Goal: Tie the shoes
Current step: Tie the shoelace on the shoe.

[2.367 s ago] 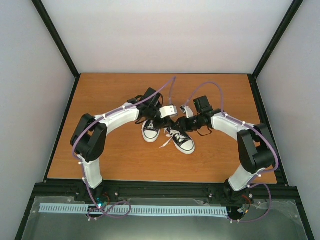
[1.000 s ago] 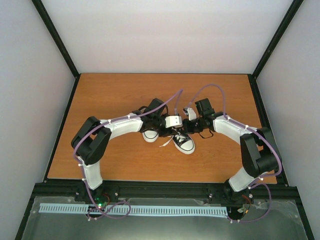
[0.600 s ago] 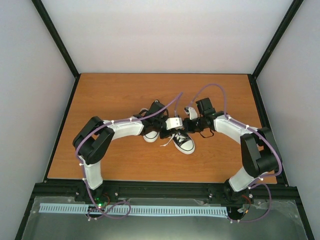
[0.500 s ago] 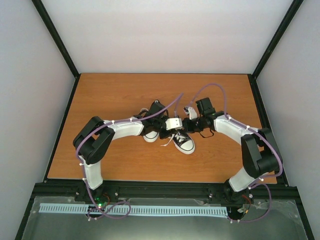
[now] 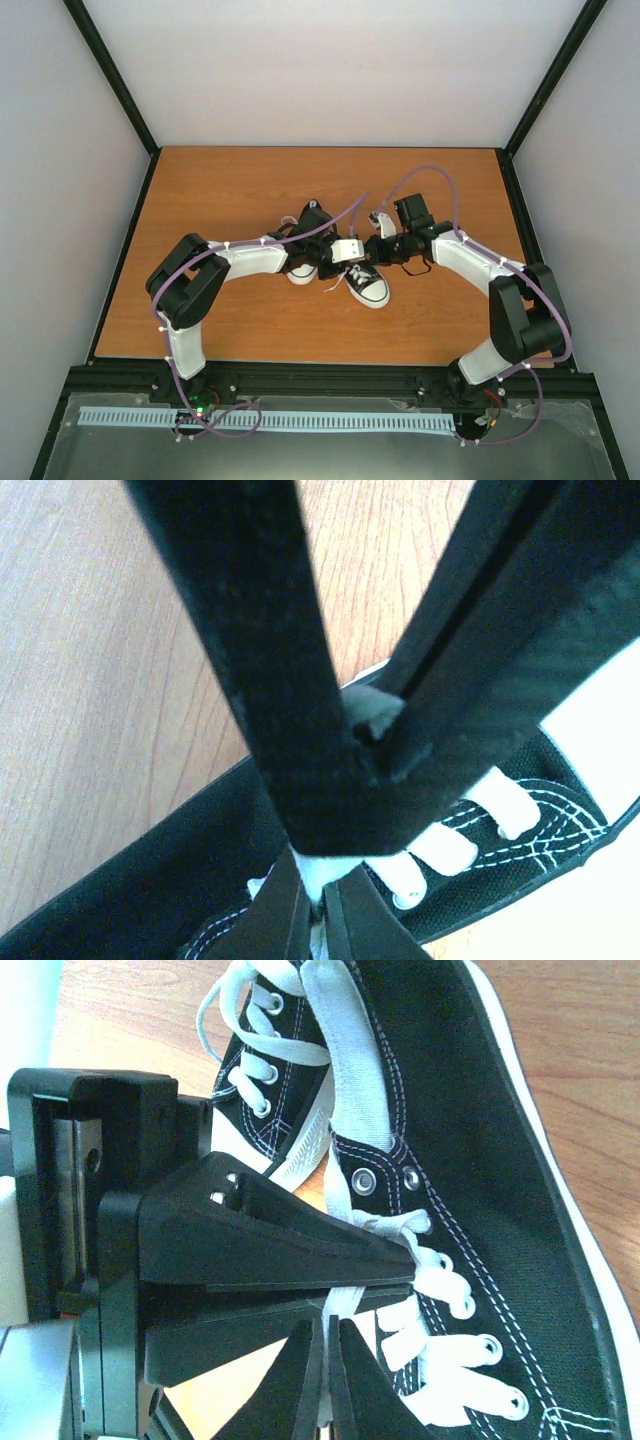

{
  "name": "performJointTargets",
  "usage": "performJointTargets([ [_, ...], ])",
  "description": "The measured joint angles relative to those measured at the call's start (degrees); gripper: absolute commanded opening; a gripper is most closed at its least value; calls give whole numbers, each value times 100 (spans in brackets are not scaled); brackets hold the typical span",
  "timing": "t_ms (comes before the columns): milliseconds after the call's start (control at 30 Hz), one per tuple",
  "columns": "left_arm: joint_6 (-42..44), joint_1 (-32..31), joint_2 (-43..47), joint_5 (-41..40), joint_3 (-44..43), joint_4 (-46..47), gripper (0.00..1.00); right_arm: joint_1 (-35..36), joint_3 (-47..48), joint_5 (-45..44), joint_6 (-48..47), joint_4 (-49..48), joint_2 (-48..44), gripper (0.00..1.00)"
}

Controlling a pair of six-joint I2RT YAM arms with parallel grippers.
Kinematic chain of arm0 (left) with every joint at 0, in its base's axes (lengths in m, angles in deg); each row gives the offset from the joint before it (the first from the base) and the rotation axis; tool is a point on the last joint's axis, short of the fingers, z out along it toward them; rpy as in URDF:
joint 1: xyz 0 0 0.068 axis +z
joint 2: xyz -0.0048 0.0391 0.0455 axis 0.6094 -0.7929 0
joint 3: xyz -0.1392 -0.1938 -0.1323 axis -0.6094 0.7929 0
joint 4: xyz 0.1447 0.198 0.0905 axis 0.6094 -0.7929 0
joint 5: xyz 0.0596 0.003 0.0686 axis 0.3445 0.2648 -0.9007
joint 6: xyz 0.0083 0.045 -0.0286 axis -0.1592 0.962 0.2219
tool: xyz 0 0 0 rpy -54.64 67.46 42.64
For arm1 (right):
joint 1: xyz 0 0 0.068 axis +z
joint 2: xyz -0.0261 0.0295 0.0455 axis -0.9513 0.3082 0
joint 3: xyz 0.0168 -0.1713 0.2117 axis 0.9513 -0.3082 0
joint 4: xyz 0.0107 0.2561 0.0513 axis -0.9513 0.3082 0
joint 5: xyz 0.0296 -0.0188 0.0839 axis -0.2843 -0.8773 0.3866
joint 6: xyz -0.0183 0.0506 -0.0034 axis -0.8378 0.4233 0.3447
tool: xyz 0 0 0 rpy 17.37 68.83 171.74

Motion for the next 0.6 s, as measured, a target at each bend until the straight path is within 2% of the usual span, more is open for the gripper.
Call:
performJointTargets([
  [333,105,0,7,133,0,94,1,-109,0,2,-57,210,-146,3],
  [600,122,-7,35,216,0,76,7,-116,-4,13,-55,275,-225,3],
])
